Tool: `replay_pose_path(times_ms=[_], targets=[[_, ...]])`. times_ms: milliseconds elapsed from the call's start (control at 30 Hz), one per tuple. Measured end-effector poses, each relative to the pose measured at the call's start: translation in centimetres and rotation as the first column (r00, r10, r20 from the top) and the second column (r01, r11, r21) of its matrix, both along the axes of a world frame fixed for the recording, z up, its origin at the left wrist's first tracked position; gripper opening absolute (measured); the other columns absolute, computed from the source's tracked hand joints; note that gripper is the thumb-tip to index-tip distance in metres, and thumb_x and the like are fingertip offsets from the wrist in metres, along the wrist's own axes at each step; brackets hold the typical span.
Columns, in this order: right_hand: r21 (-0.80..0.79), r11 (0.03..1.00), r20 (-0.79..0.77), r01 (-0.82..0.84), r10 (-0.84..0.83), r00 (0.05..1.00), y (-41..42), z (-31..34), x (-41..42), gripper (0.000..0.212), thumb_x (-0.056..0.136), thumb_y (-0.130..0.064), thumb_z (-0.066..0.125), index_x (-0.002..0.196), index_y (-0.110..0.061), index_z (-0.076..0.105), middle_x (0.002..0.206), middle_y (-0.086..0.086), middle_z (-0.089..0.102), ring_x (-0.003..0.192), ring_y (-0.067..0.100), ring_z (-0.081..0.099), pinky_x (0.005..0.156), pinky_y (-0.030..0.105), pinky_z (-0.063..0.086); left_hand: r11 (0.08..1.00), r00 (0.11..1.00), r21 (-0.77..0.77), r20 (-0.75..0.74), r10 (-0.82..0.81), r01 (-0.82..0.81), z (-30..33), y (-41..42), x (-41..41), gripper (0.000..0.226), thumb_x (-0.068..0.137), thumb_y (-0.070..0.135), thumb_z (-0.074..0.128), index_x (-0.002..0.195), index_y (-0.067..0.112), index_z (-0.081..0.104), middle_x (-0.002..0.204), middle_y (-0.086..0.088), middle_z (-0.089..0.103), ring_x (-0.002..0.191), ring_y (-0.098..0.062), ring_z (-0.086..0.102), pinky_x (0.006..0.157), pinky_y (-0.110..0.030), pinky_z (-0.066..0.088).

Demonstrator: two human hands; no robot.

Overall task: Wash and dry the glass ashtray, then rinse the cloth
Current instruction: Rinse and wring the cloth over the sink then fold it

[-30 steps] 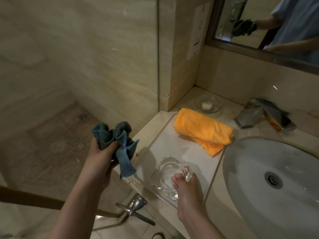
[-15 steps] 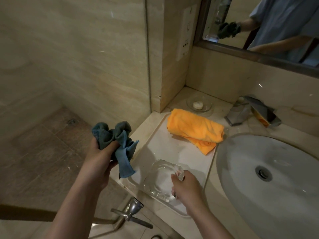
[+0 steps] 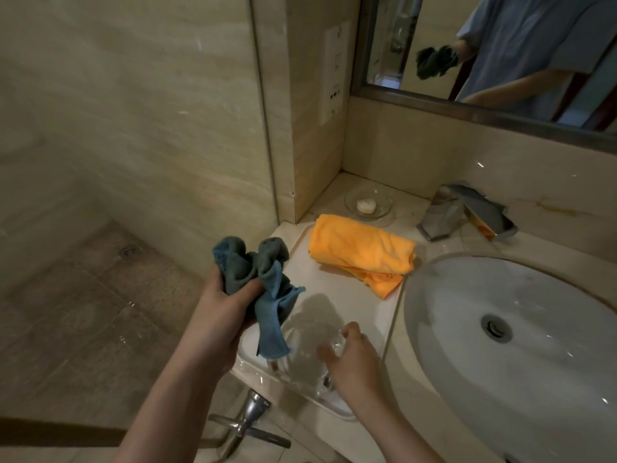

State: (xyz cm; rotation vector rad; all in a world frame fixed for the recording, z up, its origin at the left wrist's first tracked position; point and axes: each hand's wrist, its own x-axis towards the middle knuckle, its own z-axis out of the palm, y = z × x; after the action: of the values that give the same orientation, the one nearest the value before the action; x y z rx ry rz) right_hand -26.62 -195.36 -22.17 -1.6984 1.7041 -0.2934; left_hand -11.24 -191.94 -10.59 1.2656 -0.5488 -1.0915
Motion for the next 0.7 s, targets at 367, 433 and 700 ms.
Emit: replay_pose_path(times_ms=[367, 433, 700], targets=[[0.304, 0.949, 0.853, -0.087, -0.230, 0.469, -0.7, 7.4, -10.7, 0.062, 0.066, -0.079, 0.043, 0.115, -0.043, 0.054, 0.111, -0.003, 0.069, 0.097, 0.016, 0.067, 0.079, 0.039, 0.054, 0.968, 0.953, -0.031, 0.187, -0.237, 0.247, -1.0, -3.9, -12.7, 0.041, 0.076, -0.006, 0.067, 0.104, 0.022, 0.054, 0.091, 0.003, 0.068, 0.080, -0.004, 0.068, 0.063, -0.019, 0.054], [0.298, 0.946, 0.866, -0.123, -0.214, 0.451, -0.6, 8.6, -13.6, 0.066, 0.055, -0.078, 0.059, 0.111, -0.043, 0.056, 0.111, -0.004, 0.070, 0.101, 0.015, 0.067, 0.084, 0.041, 0.055, 0.945, 0.928, -0.012, 0.191, -0.320, 0.328, -1.4, -4.7, -15.8, 0.041, 0.075, -0.002, 0.070, 0.104, 0.023, 0.053, 0.096, 0.000, 0.067, 0.086, -0.007, 0.067, 0.068, -0.021, 0.055], [0.404, 0.843, 0.750, 0.356, -0.528, 0.399, -1.6, 8.2, -23.9, 0.021, 0.087, -0.004, 0.056, 0.107, -0.011, 0.062, 0.099, 0.009, 0.071, 0.093, 0.026, 0.066, 0.085, 0.040, 0.052, 0.888, 0.879, 0.073, 0.122, -0.460, 0.455, -0.6, -7.3, -23.0, 0.036, 0.080, 0.031, 0.065, 0.113, 0.037, 0.051, 0.108, 0.000, 0.064, 0.090, -0.016, 0.068, 0.068, -0.034, 0.058]])
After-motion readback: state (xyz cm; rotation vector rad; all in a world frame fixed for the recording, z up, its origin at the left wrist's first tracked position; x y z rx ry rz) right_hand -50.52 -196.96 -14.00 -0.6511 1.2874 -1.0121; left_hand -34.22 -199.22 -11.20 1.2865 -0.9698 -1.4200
